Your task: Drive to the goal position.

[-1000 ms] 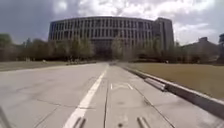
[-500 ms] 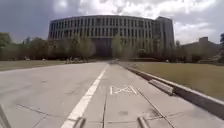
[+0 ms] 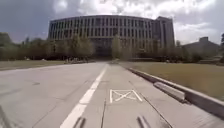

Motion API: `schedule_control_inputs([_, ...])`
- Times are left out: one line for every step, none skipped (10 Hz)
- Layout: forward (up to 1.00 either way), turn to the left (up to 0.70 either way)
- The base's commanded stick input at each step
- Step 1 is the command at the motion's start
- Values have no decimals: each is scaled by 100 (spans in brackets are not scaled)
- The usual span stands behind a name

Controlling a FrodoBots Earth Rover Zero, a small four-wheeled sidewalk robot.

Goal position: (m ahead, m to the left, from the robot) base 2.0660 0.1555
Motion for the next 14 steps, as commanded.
schedule_control_inputs([70,0])
schedule_control_inputs([70,0])
schedule_control_inputs([70,0])
schedule_control_inputs([70,0])
schedule_control_inputs([70,0])
schedule_control_inputs([70,0])
schedule_control_inputs([70,0])
schedule_control_inputs([70,0])
schedule_control_inputs([70,0])
schedule_control_inputs([70,0])
schedule_control_inputs([70,0])
schedule_control_inputs([70,0])
schedule_control_inputs([70,0])
schedule_control_inputs([70,0])
